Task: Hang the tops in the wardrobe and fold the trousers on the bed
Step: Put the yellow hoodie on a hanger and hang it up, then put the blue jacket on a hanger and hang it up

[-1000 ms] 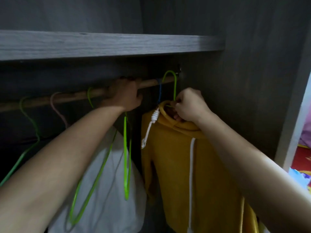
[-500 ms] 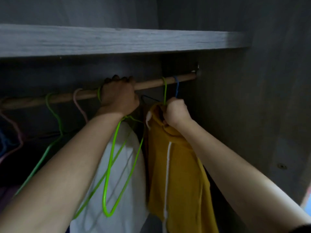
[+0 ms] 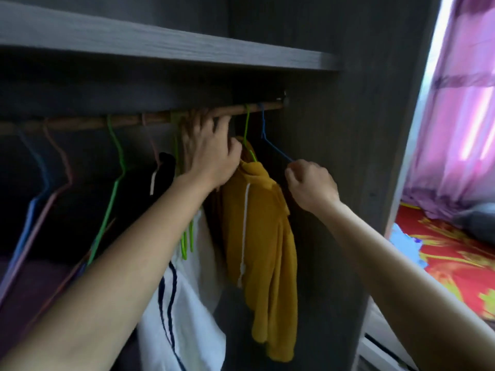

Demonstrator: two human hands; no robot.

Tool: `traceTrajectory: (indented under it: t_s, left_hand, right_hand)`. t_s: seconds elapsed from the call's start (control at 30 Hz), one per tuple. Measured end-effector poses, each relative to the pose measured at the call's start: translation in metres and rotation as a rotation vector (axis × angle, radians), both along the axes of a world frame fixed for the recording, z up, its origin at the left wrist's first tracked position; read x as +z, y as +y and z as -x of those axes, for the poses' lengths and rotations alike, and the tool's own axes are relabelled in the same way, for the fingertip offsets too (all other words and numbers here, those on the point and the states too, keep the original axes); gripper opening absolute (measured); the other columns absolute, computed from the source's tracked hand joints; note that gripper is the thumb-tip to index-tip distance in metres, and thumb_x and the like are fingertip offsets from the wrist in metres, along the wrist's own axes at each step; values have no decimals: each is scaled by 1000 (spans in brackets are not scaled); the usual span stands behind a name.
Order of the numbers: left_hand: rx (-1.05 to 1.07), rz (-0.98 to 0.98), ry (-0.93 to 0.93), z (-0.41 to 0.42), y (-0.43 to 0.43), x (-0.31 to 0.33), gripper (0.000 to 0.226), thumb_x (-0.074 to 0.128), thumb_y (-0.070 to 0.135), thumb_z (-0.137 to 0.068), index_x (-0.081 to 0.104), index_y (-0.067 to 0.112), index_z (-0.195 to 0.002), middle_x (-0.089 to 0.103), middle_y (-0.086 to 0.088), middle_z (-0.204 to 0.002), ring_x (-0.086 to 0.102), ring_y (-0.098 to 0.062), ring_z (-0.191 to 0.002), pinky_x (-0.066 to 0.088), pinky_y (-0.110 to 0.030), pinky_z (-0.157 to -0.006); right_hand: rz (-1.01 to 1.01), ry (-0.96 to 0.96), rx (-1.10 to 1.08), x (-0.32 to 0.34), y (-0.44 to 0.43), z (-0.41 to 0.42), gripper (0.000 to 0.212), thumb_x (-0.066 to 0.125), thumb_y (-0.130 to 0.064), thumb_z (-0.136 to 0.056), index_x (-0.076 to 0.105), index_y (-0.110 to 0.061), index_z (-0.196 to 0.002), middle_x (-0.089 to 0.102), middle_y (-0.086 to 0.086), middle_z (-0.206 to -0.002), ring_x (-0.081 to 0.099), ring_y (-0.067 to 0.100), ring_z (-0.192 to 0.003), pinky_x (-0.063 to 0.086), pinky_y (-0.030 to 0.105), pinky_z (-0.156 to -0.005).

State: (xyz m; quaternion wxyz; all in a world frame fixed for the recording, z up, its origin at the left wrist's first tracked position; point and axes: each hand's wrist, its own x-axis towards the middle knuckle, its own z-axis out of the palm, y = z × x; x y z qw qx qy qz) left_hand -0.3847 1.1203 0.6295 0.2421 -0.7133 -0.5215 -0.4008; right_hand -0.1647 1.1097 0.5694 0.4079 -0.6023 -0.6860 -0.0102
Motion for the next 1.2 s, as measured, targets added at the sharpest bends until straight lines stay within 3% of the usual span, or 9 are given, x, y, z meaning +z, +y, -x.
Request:
traceTrajectory:
  t_s: [0.1,0.23,0.43,0.67,0.83,1.07,1.2]
  left_hand:
    - [-114,-27,24,-22,-46,-43,55,43,41,-91,50,16,-139,44,-14,-149,30,-33,-143,18,-58,-117]
    - [-305,27,28,-67,-99,-115,55,45,40,-92,49,15,-141,38,-17,-154,28,-33,-145,18,-56,-118]
    - [-572,349,60,-164,-208,-223,58,35,42,-97,40,20,-150,29,-15,-159,21,-32,-148,13,-60,-117]
    - [-947,428,240,-280,-357,-247,64,25,50,-98,29,22,-155,14,-15,-164,11,-35,-151,7,-62,-117]
    - [-1191,400,369,-358,-495,-260,65,24,54,-98,26,25,-156,8,-13,-165,6,-36,-151,7,-65,-115]
    - [-1496,402,596,-423,-729,-317,66,29,54,-96,22,26,-156,4,-16,-165,1,-37,-151,8,-64,-116]
    - [-1612,418,748,-445,-827,-353,64,34,52,-100,18,28,-157,-2,-14,-165,-5,-35,-151,4,-62,-117]
  right_hand:
    - [-55,-44,-172,-41,-54,-18,35,45,-43,-102,61,-23,-126,60,4,-117,61,24,-102,47,33,-72]
    - [-107,-74,-360,-109,-151,-49,30,59,-28,-96,63,-17,-123,60,11,-120,59,36,-108,49,41,-83]
    - [145,-246,-836,-179,-345,-132,53,60,-36,-96,51,-14,-143,45,17,-148,46,38,-132,41,51,-106]
    - [216,-259,-1265,-194,-587,-195,66,53,-46,-98,35,-16,-154,20,22,-162,24,42,-147,25,57,-116]
    - [238,-158,-1462,-216,-743,-199,72,46,-50,-99,18,-24,-159,5,16,-167,12,37,-152,16,55,-120]
    - [410,44,-1761,-283,-976,-189,73,51,-49,-96,27,-19,-158,11,18,-166,19,40,-150,22,56,-119]
    - [489,251,-1925,-329,-1073,-165,73,46,-51,-98,21,-20,-159,11,18,-166,17,38,-151,19,52,-122]
